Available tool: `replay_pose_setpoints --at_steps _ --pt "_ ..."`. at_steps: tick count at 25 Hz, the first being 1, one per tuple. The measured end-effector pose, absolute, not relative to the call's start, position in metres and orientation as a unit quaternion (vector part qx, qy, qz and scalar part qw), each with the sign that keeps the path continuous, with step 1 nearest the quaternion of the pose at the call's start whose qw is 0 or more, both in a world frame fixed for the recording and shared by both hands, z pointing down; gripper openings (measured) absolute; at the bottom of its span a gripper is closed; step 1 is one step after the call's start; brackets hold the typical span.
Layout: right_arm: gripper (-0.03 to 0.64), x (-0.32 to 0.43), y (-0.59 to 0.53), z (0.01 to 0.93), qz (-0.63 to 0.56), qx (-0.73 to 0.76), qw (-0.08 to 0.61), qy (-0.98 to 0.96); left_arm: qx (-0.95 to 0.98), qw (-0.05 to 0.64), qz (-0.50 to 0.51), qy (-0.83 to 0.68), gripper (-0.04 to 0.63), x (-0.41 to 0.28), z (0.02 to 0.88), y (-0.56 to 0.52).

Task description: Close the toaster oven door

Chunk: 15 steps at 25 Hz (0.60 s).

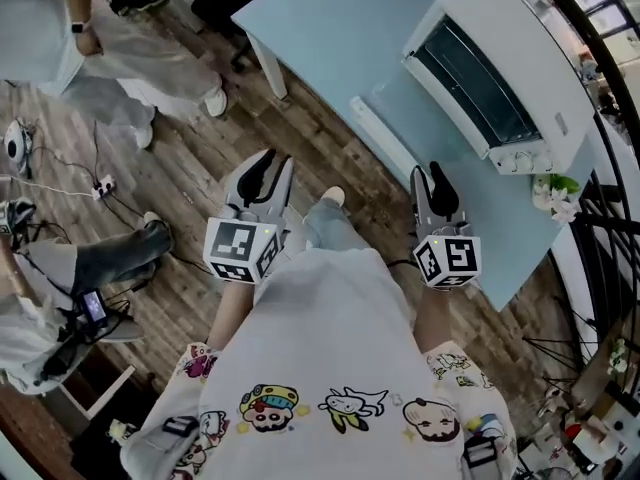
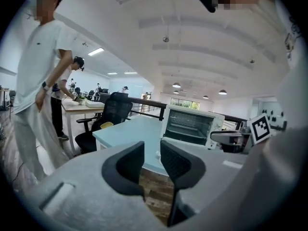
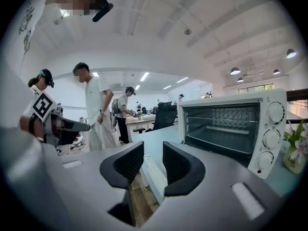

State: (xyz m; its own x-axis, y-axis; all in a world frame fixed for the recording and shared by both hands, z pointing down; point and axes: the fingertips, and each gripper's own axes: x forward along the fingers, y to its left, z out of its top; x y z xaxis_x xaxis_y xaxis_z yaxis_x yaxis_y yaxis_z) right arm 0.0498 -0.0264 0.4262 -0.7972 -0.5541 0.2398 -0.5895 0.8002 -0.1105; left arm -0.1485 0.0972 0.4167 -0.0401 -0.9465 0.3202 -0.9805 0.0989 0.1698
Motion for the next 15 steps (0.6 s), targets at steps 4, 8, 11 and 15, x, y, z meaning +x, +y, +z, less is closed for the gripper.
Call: replay_pose_setpoints --at_steps 4,8,11,15 --pt "0.118 0.054 -0.068 0.424 0.103 0.341 0.097 -0.929 0.700 0.169 0.058 -0.692 0.097 -0.157 0.404 0.033" --pt "0.118 0.057 -0.100 0.416 0.106 0.369 0.088 -0.919 0.723 0.162 0.061 -0.669 0.097 -0.156 0.394 -0.011" --pt "0.120 0.063 -0.115 0.411 0.106 0.391 0.080 -0.911 0.739 0.157 0.065 -0.652 0.097 -0.154 0.390 -0.036" --pt "0.120 0.075 -0.128 0.408 0.107 0.420 0.070 -0.899 0.758 0.150 0.072 -0.631 0.097 -0.149 0.387 -0.065"
